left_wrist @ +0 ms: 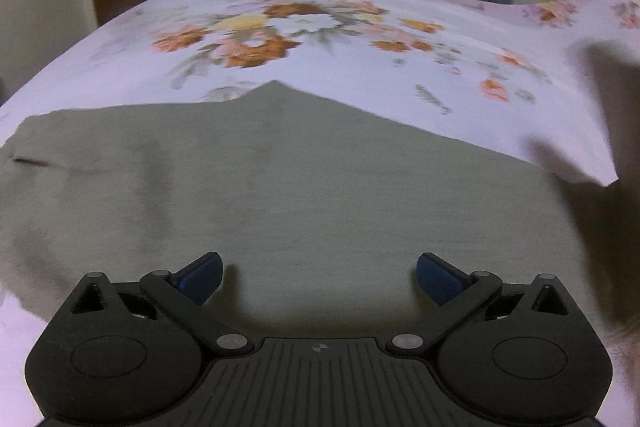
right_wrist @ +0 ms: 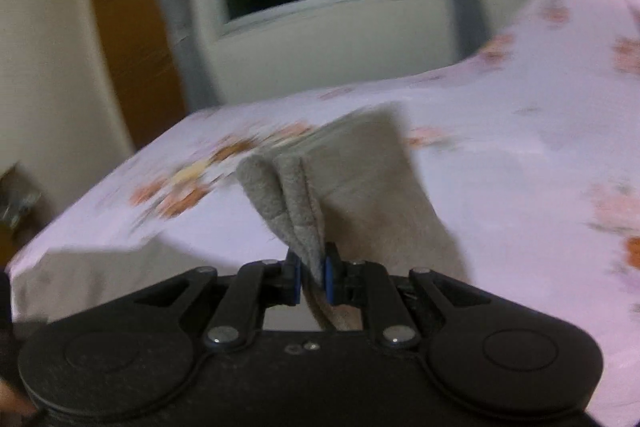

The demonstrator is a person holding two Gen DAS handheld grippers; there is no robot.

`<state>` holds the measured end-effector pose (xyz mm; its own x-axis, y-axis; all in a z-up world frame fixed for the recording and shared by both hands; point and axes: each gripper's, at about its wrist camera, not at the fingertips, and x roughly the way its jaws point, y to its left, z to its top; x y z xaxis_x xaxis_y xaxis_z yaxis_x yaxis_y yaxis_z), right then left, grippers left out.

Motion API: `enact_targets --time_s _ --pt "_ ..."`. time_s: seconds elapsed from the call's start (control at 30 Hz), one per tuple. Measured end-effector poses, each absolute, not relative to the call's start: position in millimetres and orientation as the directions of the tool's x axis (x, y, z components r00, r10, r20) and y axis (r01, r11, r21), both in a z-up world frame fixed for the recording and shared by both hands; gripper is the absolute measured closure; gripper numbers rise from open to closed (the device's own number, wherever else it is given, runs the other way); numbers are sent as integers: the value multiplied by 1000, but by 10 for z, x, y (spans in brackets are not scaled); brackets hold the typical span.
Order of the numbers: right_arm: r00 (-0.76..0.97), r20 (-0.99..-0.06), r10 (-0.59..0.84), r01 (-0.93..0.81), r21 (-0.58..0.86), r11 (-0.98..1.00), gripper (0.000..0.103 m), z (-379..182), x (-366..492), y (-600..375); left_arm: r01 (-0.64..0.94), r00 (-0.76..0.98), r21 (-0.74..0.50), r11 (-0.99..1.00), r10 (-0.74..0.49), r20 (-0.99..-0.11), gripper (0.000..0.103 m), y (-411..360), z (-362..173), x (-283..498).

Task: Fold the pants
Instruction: 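Grasp the folded edge with the left gripper while the right gripper releases it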

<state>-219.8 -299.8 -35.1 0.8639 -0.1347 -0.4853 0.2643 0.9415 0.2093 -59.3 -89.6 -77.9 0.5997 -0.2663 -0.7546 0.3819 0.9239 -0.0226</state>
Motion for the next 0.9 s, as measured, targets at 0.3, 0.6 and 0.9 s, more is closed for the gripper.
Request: enact_targets --time_s 0.3,0.6,0.9 --pt "734 -679 27 189 243 951 44 -1035 -1820 -2609 340 588 -54 939 -258 -766 0 -675 -833 -491" --pt "843 -538 10 227 373 900 29 -643 -2283 -2910 368 512 -203 907 -380 -770 0 -783 -767 -548" --pt "843 -532 -75 364 464 807 23 -798 -2741 -3392 384 377 -373 845 -512 -772 1 -977 -846 -613"
